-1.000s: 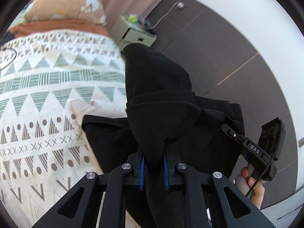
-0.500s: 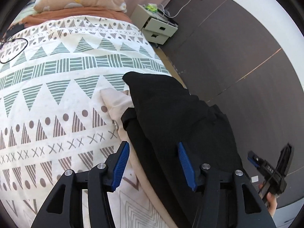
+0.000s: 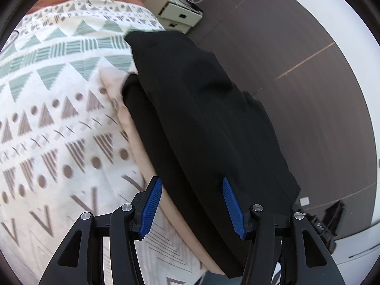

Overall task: Fold large clothes
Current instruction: 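Lower the jacket onto the folded clothes stack with both grippers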

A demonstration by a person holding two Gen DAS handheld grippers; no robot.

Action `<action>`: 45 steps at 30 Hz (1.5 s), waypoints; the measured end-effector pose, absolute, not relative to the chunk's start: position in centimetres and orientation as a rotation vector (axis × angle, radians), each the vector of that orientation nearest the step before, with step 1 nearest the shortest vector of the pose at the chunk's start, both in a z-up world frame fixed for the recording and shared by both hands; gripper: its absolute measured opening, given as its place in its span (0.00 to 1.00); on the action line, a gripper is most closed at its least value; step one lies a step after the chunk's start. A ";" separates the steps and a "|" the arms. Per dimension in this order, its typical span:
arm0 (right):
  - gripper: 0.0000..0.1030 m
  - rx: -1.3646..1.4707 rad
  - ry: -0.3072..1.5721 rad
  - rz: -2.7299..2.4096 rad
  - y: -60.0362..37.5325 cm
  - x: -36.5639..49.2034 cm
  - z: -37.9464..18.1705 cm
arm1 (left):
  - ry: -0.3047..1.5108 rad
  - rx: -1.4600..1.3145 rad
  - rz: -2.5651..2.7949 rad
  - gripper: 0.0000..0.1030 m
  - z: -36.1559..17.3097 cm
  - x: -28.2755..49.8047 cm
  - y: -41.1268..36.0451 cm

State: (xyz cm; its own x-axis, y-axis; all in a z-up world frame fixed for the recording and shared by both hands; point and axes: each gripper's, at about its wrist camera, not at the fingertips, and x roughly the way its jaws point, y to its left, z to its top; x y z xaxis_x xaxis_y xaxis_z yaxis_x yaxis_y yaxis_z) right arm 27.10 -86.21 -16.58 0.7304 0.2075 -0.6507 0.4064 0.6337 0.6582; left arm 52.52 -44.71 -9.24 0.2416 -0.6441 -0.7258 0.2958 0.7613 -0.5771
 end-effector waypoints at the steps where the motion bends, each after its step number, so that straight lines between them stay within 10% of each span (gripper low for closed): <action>1: 0.55 0.937 0.754 -0.074 -85.8 27.1 -17.1 | 1.163 -0.358 -0.676 0.53 -9.5 52.3 -45.0; 5: 0.64 0.971 0.743 -0.026 -83.8 27.4 -18.5 | 1.177 -0.366 -0.720 0.53 -9.9 51.9 -45.9; 7: 0.63 0.991 0.725 -0.009 -83.3 27.7 -18.9 | 1.172 -0.379 -0.748 0.37 -9.8 52.0 -46.3; 10: 0.38 0.977 0.705 -0.030 -82.6 27.3 -18.8 | 1.161 -0.381 -0.740 0.23 -9.5 52.2 -46.6; 15: 0.23 0.962 0.678 -0.028 -81.8 26.2 -17.3 | 1.128 -0.368 -0.739 0.15 -8.7 51.8 -46.5; 35: 0.41 0.918 0.696 -0.180 -84.2 25.0 -17.2 | 1.092 -0.247 -0.663 0.13 -7.0 52.5 -43.0; 39: 0.10 0.941 0.642 -0.132 -85.7 25.7 -17.7 | 1.101 -0.268 -0.657 0.13 -8.3 52.7 -43.2; 45: 0.06 0.859 0.608 -0.170 -86.5 27.0 -16.0 | 1.086 -0.259 -0.651 0.13 -9.0 53.5 -43.9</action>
